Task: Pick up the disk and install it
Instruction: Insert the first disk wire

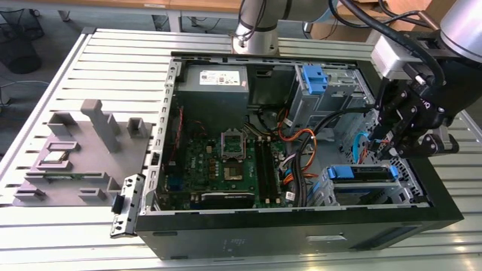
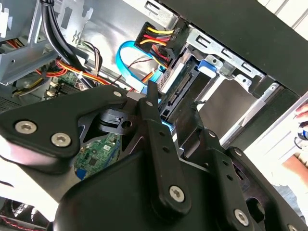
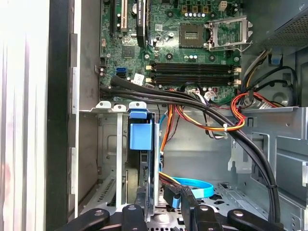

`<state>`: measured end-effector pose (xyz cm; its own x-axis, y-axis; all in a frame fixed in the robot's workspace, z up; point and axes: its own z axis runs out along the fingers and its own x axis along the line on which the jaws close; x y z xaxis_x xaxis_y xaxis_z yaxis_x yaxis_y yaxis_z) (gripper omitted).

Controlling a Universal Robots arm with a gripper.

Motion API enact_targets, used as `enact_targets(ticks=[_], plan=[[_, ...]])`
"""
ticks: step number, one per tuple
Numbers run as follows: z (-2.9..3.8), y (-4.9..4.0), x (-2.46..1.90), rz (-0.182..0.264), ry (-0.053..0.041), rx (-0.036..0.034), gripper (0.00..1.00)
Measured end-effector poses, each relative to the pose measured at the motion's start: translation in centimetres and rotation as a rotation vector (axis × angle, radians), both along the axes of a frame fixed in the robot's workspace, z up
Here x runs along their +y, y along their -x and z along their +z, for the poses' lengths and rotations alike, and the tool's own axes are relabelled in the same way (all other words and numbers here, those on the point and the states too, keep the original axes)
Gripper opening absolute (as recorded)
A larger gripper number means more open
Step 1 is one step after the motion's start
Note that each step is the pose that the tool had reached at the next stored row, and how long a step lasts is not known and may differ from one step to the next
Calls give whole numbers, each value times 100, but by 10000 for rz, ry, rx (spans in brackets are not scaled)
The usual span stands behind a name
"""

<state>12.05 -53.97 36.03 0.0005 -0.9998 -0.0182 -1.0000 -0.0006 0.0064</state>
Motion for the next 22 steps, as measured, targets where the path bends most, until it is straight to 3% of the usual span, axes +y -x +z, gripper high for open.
enact_targets(ticks=[9, 14, 22], plan=[[-7, 0, 0, 0, -1, 0, 42], [-13, 0, 0, 0, 98, 0, 42], [-13, 0, 0, 0, 153, 0, 42]])
